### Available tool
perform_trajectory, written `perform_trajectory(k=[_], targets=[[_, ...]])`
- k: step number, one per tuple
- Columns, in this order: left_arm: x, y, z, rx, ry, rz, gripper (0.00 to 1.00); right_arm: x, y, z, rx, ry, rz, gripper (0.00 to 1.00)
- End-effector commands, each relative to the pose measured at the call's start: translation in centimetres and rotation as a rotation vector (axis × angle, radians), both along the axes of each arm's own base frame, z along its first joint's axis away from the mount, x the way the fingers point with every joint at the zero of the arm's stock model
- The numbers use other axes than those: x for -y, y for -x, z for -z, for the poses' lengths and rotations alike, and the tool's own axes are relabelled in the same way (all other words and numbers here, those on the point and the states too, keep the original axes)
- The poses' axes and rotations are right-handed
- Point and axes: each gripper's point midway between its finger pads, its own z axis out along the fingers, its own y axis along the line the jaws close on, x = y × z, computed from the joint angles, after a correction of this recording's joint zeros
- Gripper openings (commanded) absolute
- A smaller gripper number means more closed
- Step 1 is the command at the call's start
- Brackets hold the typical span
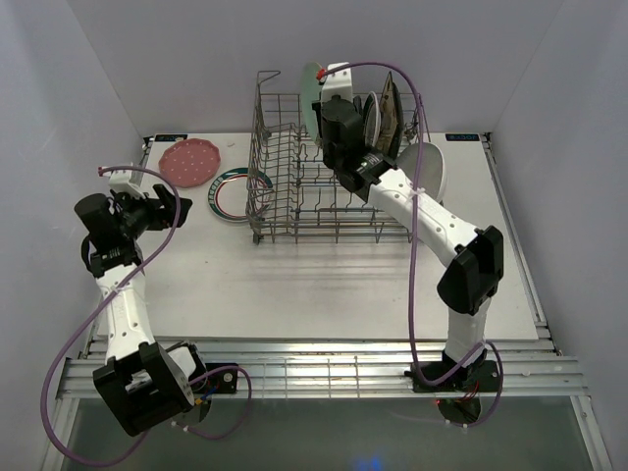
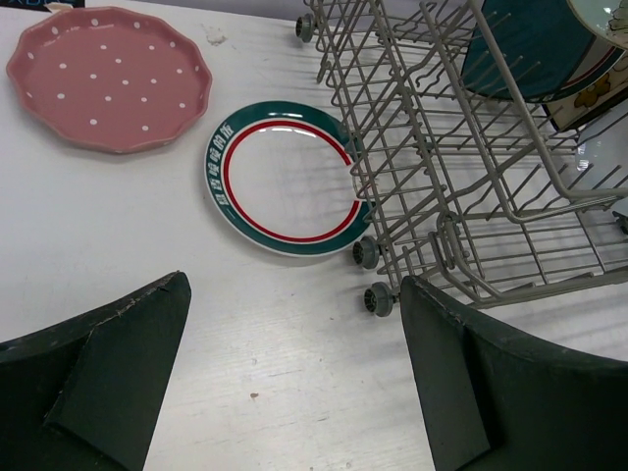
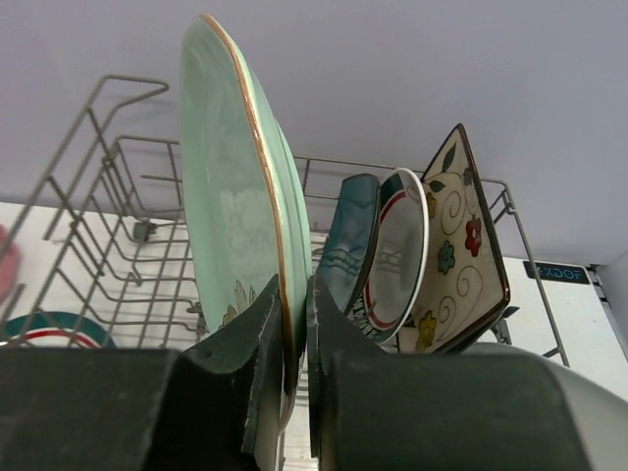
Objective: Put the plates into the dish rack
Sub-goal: Insert the plate into the dish rack.
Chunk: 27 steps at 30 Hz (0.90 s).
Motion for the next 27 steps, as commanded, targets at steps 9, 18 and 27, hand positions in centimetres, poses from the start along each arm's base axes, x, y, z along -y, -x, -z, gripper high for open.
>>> perform_trajectory(k=[9,18,27], targets=[[0.1,-0.4,0.5,0.023,0.02,0.003,0.98,3.9,-4.4,-6.2,0.171,-0.121,0.191,0.08],[0.4,-0.3,0.6,0.032,0.017,0.013,0.98,4.2,-6.9,-4.1,0.154,-0.133,0.213,0.08],[0.5,-0.2,0.6,0.031,0.022,0.019,0.98,4.4,-8.1,-1.7,0.142,-0.124,0.269,0.08]])
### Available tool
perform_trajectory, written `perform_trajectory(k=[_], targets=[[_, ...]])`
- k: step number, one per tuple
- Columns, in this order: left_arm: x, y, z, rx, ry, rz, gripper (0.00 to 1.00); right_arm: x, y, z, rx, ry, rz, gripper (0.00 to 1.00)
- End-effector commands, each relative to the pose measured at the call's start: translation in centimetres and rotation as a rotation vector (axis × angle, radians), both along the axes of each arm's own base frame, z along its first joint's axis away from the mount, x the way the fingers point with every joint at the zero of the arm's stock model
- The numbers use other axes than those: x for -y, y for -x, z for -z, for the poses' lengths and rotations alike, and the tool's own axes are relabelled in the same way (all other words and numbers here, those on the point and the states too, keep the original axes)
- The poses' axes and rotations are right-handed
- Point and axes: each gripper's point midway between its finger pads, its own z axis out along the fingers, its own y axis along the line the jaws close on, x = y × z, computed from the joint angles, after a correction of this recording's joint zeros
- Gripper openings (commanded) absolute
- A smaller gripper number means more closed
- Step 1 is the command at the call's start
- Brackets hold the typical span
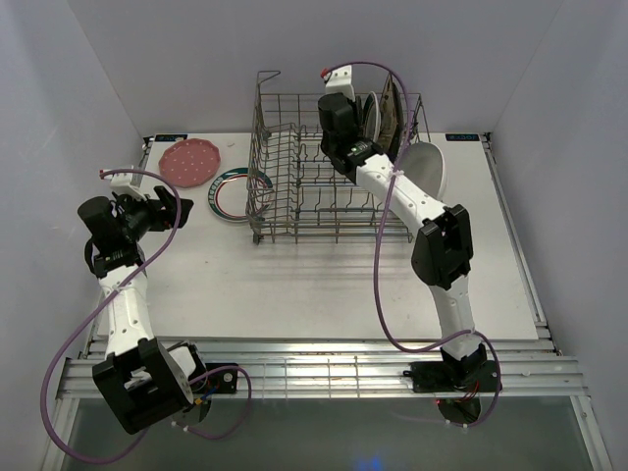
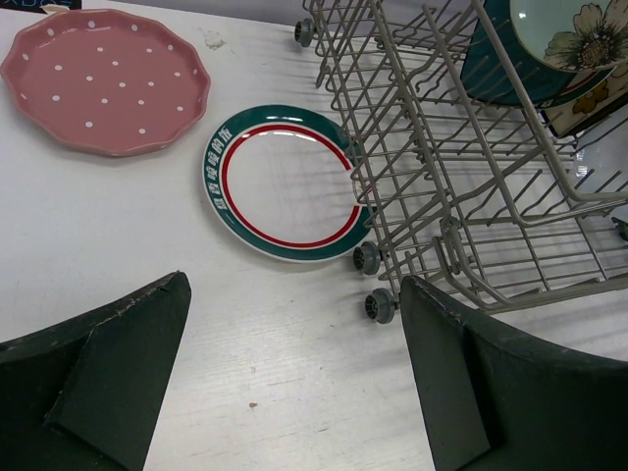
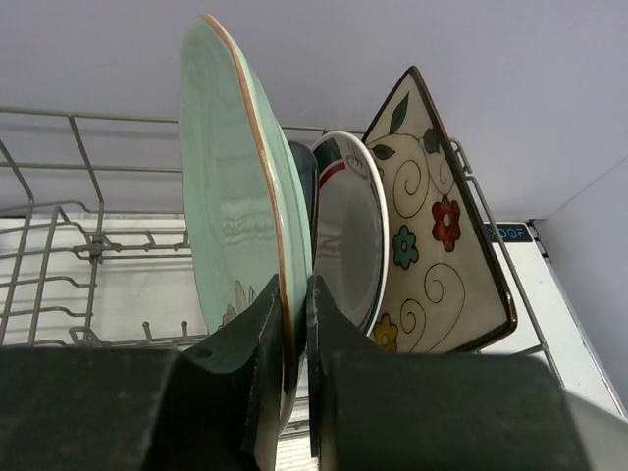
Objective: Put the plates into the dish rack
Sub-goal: Insert the plate into the dish rack.
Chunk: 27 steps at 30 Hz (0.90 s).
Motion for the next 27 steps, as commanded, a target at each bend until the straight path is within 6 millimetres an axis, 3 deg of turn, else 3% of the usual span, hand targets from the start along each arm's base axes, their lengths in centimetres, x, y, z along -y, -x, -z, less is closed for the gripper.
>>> perform_trajectory(k=[1,12,19,27], targets=[[0.6,0.2,-0.6,0.021,0.0,0.023,0.98,1.0,0.0,-8.3,0.245,-0.198,0.066,0.08],[0.8,0.2,-0.5,0.019,0.006,0.038,0.98,1.3,-1.0,-6.5,0.243,-0.161,0.145,0.08],[0.8,0.2,-0.3,0.012,0.012,0.042,0.98,0.8,-1.7,-4.3,0.218,-0.144,0.159,0.08],[1.0,0.3,-0.5,0.016,0.015,0.054,0.98,0.3,-1.8,-3.7,0.228,-0.143,0.19,0.08]])
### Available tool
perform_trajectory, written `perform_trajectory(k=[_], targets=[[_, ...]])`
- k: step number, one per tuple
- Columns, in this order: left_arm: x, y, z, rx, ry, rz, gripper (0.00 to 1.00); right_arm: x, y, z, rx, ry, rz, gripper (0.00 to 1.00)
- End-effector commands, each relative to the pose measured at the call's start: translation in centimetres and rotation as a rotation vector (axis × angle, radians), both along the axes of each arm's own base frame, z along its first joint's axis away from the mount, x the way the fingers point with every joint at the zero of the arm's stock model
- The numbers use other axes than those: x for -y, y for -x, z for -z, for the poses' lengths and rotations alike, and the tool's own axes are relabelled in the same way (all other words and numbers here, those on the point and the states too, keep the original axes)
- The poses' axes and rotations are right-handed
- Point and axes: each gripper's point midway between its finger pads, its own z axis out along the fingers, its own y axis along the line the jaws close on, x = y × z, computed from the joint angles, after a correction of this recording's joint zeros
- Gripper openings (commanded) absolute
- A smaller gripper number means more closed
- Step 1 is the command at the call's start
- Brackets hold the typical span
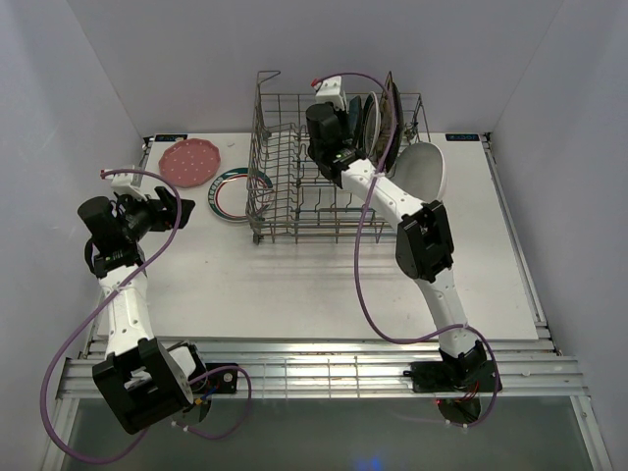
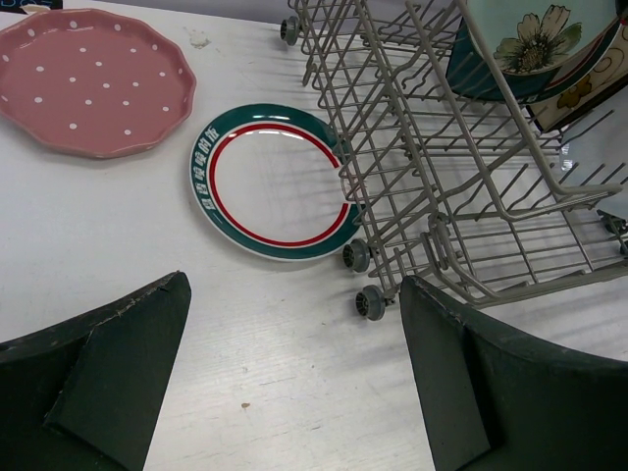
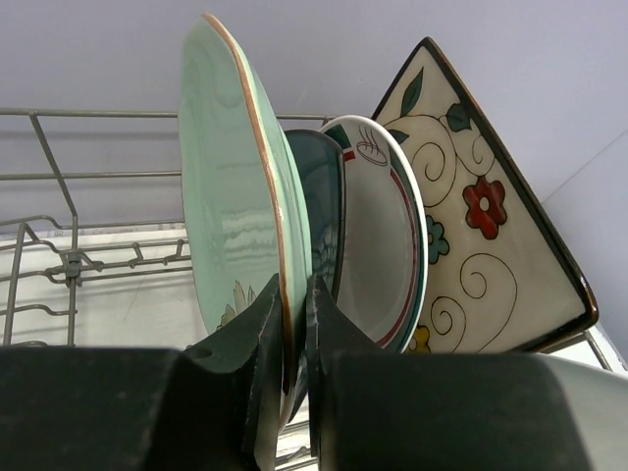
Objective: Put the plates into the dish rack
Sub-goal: Insert the plate into the dish rack.
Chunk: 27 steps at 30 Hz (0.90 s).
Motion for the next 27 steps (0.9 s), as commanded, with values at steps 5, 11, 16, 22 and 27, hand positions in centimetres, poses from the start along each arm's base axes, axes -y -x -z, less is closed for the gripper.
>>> perform_trajectory(k=[5,11,16,22,27], targets=[[0.6,0.2,-0.4,0.015,0.005,0.03,0.98,0.5,0.5,-6.8,0.208,-0.114,0.097,0.08],[0.7,0.2,-0.4,0.015,0.007,0.034,0.98,0.1,0.1,-4.9,0.182,-0.102,0.098,0.08],[0.8,0.2,-0.3,0.013,0.009,0.037,0.98,-0.2,-0.2,-3.5,0.16,-0.097,0.097,0.08],[0.8,0.3,-0.3,0.014,0.009,0.039,0.98,-0.8,-0.4,-1.8,0.131,-0.1,0.083,0.08],[0.8,0.3,-0.3,0.012,0.011,0.04,0.98,-1.7,-0.7,-0.4,0.117,-0.085,0.08,0.08]])
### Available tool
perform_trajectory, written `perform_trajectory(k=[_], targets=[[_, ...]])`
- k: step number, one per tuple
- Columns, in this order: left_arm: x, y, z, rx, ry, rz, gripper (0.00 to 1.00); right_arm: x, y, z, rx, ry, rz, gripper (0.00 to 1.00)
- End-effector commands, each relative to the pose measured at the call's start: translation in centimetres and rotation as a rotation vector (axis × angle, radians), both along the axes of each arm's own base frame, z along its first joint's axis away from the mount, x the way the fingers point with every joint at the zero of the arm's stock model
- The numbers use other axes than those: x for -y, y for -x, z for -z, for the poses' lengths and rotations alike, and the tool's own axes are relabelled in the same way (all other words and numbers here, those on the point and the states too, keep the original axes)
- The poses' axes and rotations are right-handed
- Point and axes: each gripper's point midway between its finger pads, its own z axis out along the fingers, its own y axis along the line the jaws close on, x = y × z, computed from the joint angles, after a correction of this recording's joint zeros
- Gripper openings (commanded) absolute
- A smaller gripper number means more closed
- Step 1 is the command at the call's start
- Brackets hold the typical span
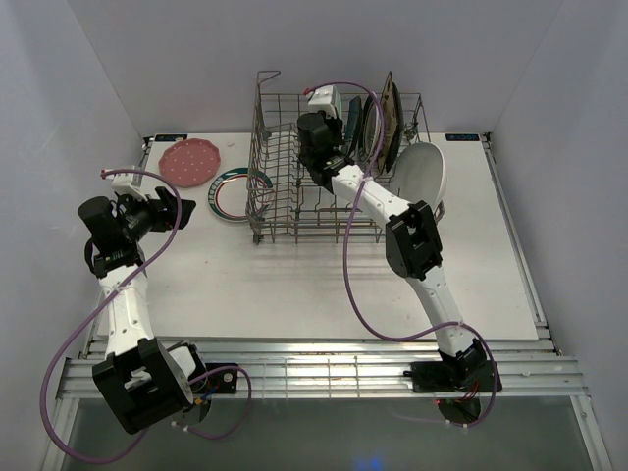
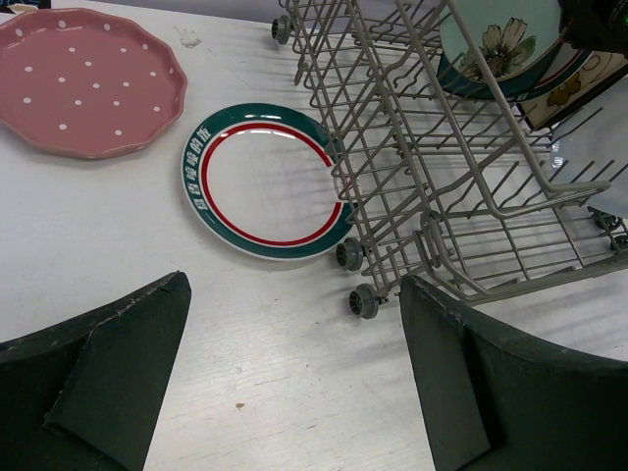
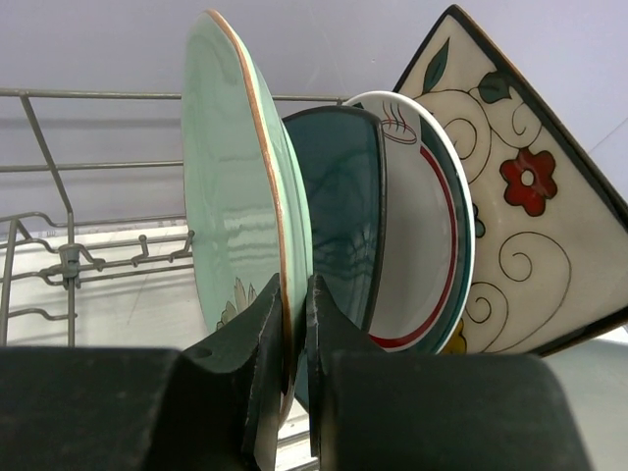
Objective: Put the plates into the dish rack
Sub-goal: Insert the plate into the dish rack.
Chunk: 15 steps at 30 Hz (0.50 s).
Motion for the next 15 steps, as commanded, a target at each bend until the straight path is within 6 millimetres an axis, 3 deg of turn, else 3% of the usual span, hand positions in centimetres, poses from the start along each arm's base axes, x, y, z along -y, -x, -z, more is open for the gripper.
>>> perform_trajectory(k=[1,15], targets=[[0.5,0.2,-0.3,0.014,0.0,0.024,0.98,-0.3,-0.2,-3.1,0.108,-0.096,0.037,0.08],[0.6,0.2,-0.3,0.013,0.001,0.029,0.98,-0.9,-0.2,-0.4,0.071,-0.064,0.03,0.1]])
